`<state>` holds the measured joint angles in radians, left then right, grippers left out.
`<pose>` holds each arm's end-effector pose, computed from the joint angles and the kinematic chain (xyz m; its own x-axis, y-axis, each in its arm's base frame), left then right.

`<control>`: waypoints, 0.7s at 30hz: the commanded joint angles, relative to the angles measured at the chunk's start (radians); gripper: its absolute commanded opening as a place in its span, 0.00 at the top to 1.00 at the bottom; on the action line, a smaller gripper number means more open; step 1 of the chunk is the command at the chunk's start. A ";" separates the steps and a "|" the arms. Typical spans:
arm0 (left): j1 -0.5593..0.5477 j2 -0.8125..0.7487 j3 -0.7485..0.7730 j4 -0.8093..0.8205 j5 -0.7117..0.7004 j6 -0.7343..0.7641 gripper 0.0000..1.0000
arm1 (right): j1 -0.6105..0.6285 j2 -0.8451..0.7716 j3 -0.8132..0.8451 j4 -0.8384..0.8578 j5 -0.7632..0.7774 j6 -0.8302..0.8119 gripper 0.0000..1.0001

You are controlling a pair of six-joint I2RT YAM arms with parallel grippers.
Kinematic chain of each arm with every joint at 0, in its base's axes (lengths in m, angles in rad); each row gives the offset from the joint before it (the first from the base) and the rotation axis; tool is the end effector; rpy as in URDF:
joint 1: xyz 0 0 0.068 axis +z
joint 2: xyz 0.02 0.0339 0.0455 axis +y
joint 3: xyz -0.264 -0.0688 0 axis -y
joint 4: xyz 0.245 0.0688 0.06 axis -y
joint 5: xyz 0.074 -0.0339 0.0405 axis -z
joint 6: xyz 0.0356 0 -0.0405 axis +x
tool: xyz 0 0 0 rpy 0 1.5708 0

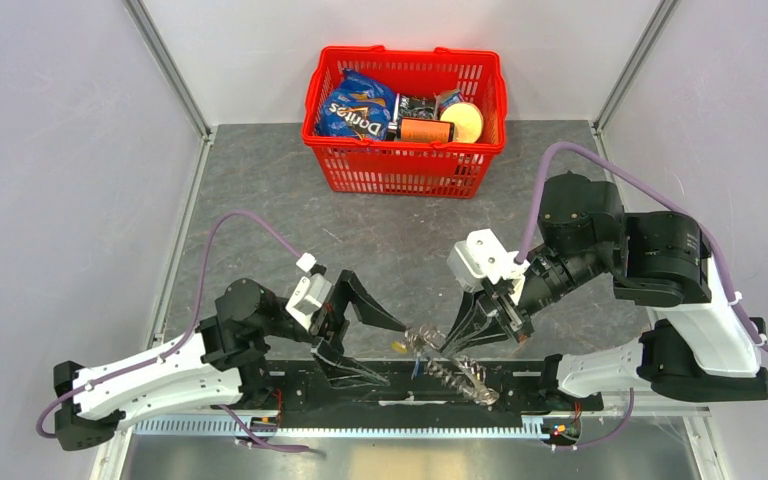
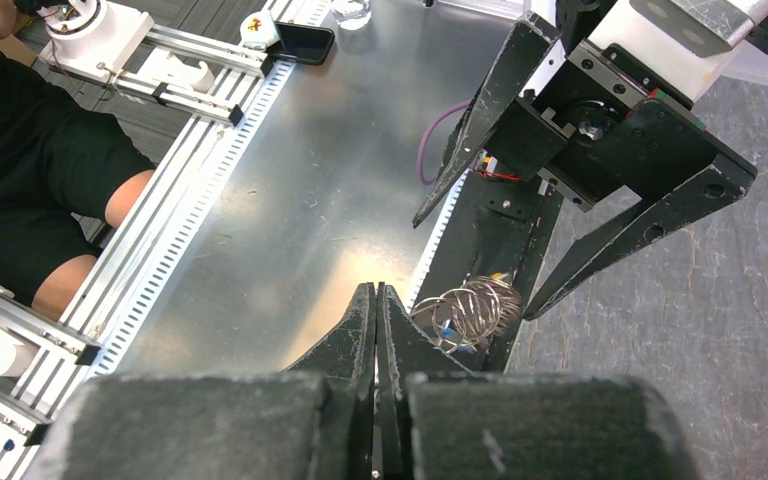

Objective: Put the keys on the keyring

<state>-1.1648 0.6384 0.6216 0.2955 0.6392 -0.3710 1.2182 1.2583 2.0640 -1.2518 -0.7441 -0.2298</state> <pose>0.0407 -0.1486 0.3549 -0.2482 -0.1594 -0.9555 0.9377 -0.2873 -0.1956 0.0311 0.1544 0.5398 0.0603 -0.3215 -0.9450 -0.9117 -0.4032 0.0791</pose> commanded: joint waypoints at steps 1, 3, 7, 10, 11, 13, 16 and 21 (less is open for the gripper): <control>-0.003 0.021 -0.005 0.074 0.039 -0.041 0.07 | 0.002 0.006 0.048 0.036 -0.015 -0.012 1.00; -0.004 0.042 -0.006 0.091 0.045 -0.045 0.07 | 0.003 0.009 0.053 0.042 -0.018 -0.013 1.00; -0.003 0.082 0.002 0.106 0.044 -0.032 0.07 | 0.002 0.021 0.068 0.043 -0.033 -0.013 1.00; -0.003 0.098 0.012 0.113 0.046 -0.022 0.07 | 0.003 0.022 0.070 0.049 -0.037 -0.014 1.00; -0.003 0.101 0.015 0.115 0.045 -0.018 0.08 | 0.003 0.023 0.071 0.048 -0.037 -0.015 1.00; -0.003 0.107 0.019 0.115 0.046 -0.015 0.11 | 0.003 0.023 0.070 0.050 -0.039 -0.015 1.00; -0.003 0.113 0.025 0.106 0.047 -0.012 0.18 | 0.002 0.020 0.069 0.049 -0.040 -0.017 1.00; -0.003 0.124 0.033 0.097 0.039 -0.005 0.31 | 0.002 0.013 0.059 0.061 -0.051 -0.014 1.00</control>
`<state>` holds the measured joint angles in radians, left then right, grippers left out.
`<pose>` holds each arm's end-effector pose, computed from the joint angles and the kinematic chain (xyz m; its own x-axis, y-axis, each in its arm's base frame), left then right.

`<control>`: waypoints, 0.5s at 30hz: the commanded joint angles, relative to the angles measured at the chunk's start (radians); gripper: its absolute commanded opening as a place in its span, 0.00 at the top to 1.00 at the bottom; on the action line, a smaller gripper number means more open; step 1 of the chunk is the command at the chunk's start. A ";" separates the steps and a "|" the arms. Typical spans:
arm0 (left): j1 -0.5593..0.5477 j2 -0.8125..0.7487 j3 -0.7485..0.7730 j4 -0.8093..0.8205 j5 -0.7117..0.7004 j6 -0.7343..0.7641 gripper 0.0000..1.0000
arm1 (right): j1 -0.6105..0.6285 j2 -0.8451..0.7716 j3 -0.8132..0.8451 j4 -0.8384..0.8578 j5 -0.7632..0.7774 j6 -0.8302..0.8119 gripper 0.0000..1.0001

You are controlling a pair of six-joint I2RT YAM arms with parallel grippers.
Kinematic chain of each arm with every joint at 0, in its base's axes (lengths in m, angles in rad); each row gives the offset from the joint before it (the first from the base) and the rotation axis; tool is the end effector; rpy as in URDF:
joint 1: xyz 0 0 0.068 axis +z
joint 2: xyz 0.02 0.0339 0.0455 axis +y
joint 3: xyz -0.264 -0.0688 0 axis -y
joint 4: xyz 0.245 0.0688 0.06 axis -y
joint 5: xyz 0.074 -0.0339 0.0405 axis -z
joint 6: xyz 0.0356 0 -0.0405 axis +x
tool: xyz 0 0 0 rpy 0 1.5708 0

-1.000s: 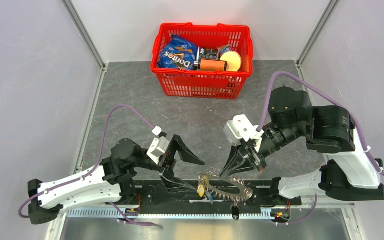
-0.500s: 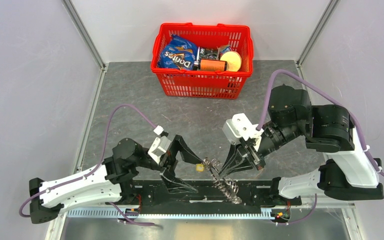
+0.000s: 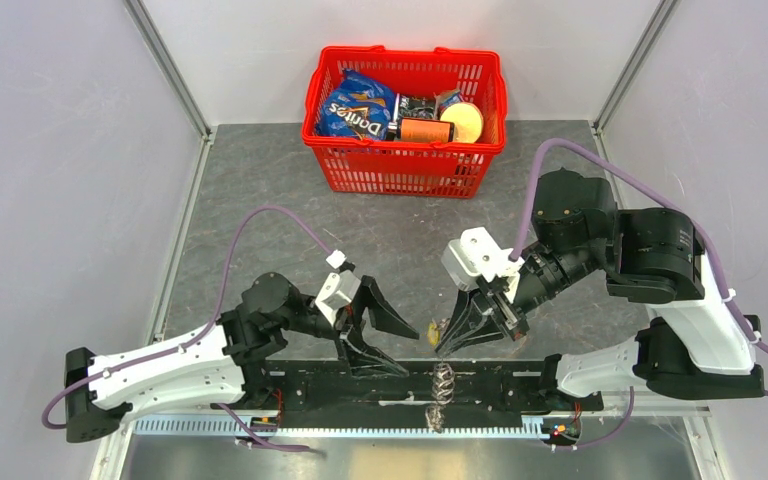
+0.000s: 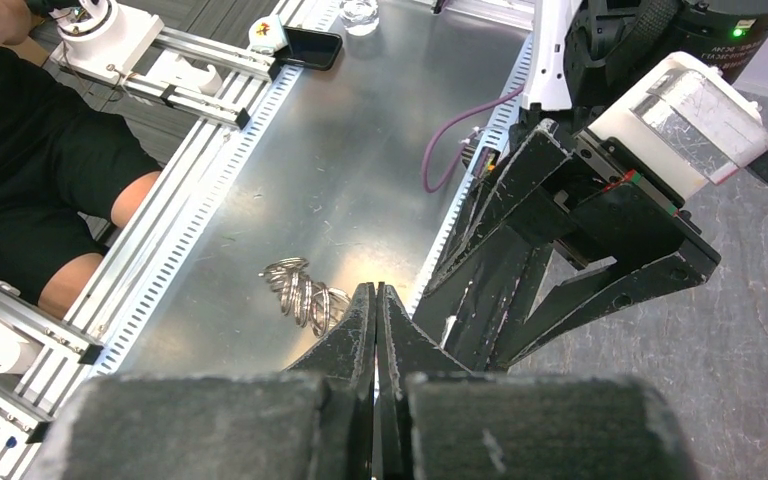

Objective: Put the keys on the keyring

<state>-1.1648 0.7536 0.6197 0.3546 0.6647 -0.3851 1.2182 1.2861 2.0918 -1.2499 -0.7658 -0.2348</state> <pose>0.0501 -0.1721 0.3432 -0.2808 -0.0954 -0.9550 0.9229 -0.2999 -0.2414 0.0329 0.1608 0.5423 0.0633 -0.3135 -0.9475 -0.9026 -0.4230 0.0796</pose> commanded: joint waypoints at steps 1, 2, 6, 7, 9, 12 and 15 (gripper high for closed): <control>-0.003 0.014 0.036 0.038 0.013 0.010 0.31 | 0.003 -0.016 0.031 0.063 -0.033 -0.008 1.00; -0.004 0.020 0.037 0.039 0.013 0.013 0.31 | 0.002 -0.016 0.029 0.064 -0.033 -0.008 1.00; -0.003 0.029 0.040 0.039 -0.009 0.020 0.27 | 0.003 -0.014 0.033 0.064 -0.039 -0.007 1.00; -0.004 0.027 0.039 0.040 -0.020 0.024 0.25 | 0.003 -0.014 0.035 0.066 -0.041 -0.007 1.00; -0.003 0.021 0.039 0.032 -0.043 0.031 0.22 | 0.003 -0.014 0.037 0.065 -0.046 -0.009 1.00; -0.003 0.009 0.045 0.005 -0.067 0.046 0.19 | 0.002 -0.014 0.040 0.065 -0.050 -0.008 1.00; -0.003 -0.004 0.054 -0.040 -0.093 0.064 0.17 | 0.003 -0.017 0.041 0.064 -0.053 -0.009 1.00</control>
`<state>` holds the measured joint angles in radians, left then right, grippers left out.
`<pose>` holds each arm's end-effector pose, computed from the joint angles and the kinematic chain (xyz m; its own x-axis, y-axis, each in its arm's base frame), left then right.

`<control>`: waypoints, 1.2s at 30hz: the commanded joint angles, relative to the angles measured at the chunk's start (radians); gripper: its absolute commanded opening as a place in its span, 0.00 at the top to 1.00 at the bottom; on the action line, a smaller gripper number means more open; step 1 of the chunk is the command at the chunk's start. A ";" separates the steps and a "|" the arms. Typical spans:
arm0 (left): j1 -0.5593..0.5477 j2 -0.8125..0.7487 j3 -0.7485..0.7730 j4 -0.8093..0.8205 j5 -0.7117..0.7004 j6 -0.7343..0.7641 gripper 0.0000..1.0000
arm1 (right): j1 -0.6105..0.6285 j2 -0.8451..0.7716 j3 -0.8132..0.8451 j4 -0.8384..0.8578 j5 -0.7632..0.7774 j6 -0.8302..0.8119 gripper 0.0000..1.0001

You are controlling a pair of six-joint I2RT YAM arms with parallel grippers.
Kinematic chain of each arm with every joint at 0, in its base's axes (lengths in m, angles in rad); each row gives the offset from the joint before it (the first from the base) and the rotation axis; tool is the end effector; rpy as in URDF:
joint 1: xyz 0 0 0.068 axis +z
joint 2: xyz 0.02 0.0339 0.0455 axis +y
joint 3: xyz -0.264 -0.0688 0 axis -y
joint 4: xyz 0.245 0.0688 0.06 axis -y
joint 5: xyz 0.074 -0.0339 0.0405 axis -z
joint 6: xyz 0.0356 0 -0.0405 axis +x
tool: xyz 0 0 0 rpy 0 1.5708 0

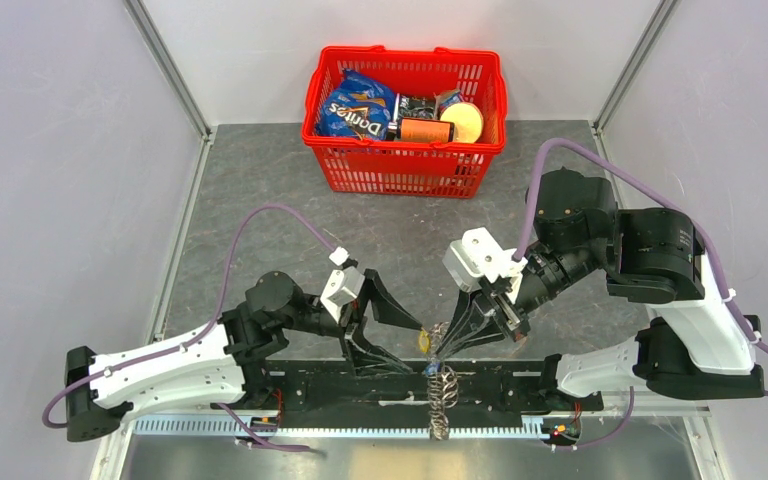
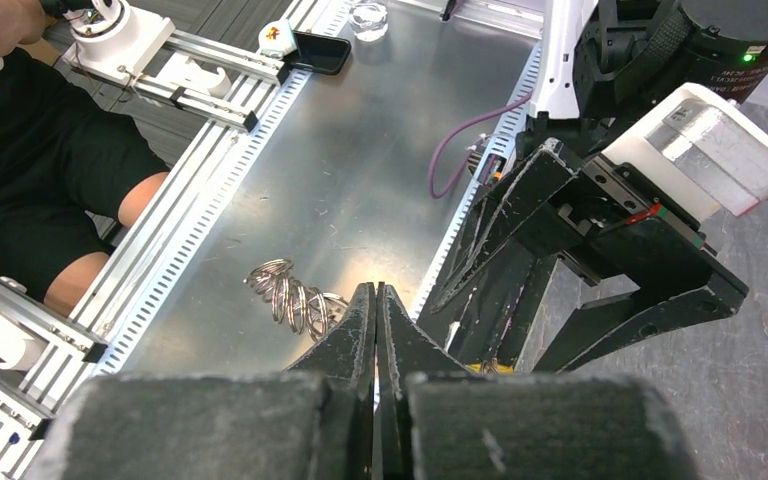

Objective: Put the keys on the keyring

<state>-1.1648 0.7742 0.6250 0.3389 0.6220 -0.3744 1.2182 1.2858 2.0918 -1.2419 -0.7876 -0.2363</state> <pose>0.0534 -0.1768 0.3404 -0.2864 -0.0864 -0.9542 0.9325 -0.2539 -0.2569 0.0323 0.1607 0.5433 0.0652 -0.3011 -0.9513 -0.8936 -0.4420 0.0787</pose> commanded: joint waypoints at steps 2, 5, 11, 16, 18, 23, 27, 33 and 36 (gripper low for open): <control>-0.003 -0.037 0.054 -0.060 -0.071 0.069 0.17 | 0.003 -0.016 0.044 0.056 -0.035 -0.007 1.00; -0.003 -0.050 0.056 -0.091 -0.086 0.083 0.16 | 0.002 -0.017 0.046 0.055 -0.036 -0.009 1.00; -0.003 -0.040 0.063 -0.066 -0.053 0.070 0.16 | 0.003 -0.006 0.053 0.058 -0.035 -0.015 1.00; -0.003 -0.024 0.060 -0.007 -0.015 0.040 0.16 | 0.002 0.003 0.061 0.057 -0.036 -0.021 1.00; -0.004 -0.023 0.058 0.006 -0.012 0.040 0.18 | 0.003 0.006 0.060 0.057 -0.039 -0.023 1.00; -0.003 -0.025 0.063 0.014 0.013 0.045 0.64 | 0.002 0.003 0.054 0.057 -0.037 -0.022 1.00; -0.003 -0.038 0.060 0.003 0.015 0.042 0.98 | 0.002 -0.004 0.045 0.061 -0.032 -0.018 1.00; -0.003 -0.057 0.061 -0.024 0.031 0.041 0.98 | 0.002 -0.019 0.029 0.063 -0.027 -0.015 1.00; -0.003 -0.064 0.074 -0.052 0.045 0.046 0.98 | 0.002 -0.028 0.015 0.064 -0.027 -0.008 1.00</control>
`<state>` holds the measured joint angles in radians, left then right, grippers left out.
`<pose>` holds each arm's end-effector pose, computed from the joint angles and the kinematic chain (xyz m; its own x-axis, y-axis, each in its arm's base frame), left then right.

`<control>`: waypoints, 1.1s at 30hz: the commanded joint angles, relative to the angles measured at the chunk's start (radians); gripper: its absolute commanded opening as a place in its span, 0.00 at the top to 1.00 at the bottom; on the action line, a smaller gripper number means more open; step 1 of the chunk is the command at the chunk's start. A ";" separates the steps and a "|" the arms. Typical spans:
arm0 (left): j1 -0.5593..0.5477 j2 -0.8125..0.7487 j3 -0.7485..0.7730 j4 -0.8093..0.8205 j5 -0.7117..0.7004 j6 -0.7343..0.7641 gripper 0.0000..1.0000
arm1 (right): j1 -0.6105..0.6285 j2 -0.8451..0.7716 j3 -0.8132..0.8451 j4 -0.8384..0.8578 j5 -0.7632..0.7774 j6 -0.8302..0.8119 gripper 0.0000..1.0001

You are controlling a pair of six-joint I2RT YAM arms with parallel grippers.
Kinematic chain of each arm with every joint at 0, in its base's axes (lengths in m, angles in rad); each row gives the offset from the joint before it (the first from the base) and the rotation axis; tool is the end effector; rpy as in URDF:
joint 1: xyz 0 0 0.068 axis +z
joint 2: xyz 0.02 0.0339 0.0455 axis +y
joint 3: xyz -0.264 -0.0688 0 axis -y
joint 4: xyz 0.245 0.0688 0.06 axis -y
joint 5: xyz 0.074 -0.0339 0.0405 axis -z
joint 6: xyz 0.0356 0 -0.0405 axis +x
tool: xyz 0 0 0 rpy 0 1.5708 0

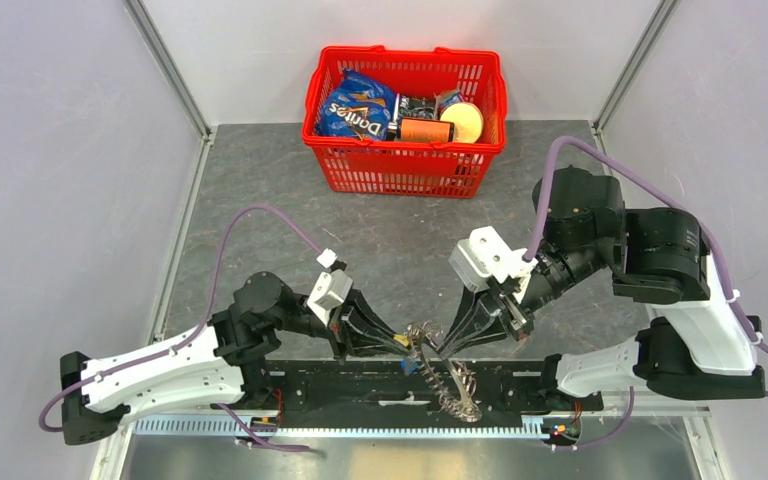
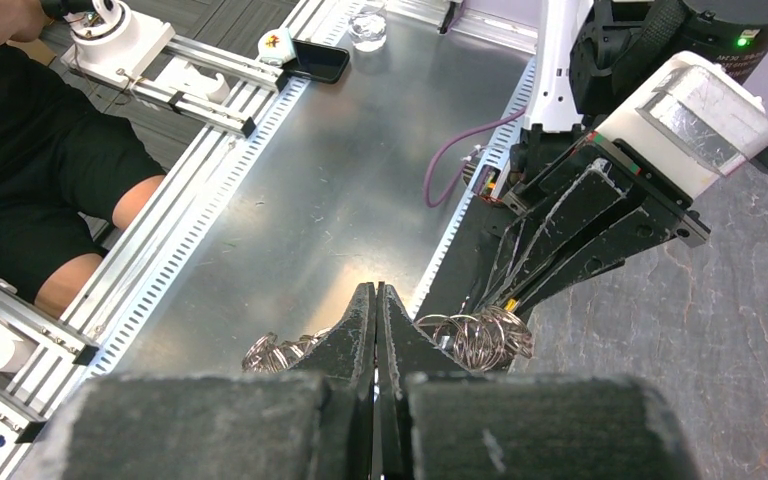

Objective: Put the keys on the keyring

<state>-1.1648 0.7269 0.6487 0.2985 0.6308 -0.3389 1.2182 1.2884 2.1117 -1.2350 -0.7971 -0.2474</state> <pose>0.0486 -0.1662 0.3521 -0.2408 -0.1196 -0.9632 0.9428 -0.2646 -0.2029 0.0312 0.1586 0.5479 0.0820 -0.2726 -0.9586 -0.8892 -0.4545 0.0531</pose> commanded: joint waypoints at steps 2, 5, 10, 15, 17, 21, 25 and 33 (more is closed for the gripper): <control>-0.003 -0.017 0.065 -0.034 0.058 0.013 0.98 | 0.002 -0.046 -0.030 0.061 -0.012 0.011 1.00; -0.003 -0.017 0.087 -0.069 0.086 0.015 0.98 | 0.002 -0.098 -0.116 0.098 0.001 0.036 1.00; -0.003 -0.017 0.120 -0.142 0.087 0.033 0.98 | 0.003 -0.196 -0.273 0.179 0.027 0.083 1.00; -0.003 -0.018 0.144 -0.184 0.090 0.044 0.98 | 0.003 -0.263 -0.380 0.222 0.069 0.118 1.00; -0.003 -0.020 0.149 -0.190 0.096 0.046 0.98 | 0.003 -0.290 -0.416 0.235 0.086 0.129 1.00; -0.003 -0.024 0.160 -0.194 0.111 0.041 0.98 | 0.003 -0.352 -0.494 0.274 0.137 0.154 1.00; -0.003 -0.019 0.177 -0.200 0.135 0.031 0.98 | 0.003 -0.422 -0.589 0.317 0.188 0.173 1.00; -0.003 -0.009 0.220 -0.244 0.155 0.040 0.98 | 0.002 -0.506 -0.737 0.382 0.267 0.228 1.00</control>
<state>-1.1648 0.7185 0.8055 0.0669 0.7448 -0.3271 1.2182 0.8108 1.4120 -0.9421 -0.5835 -0.0612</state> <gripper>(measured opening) 0.054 0.006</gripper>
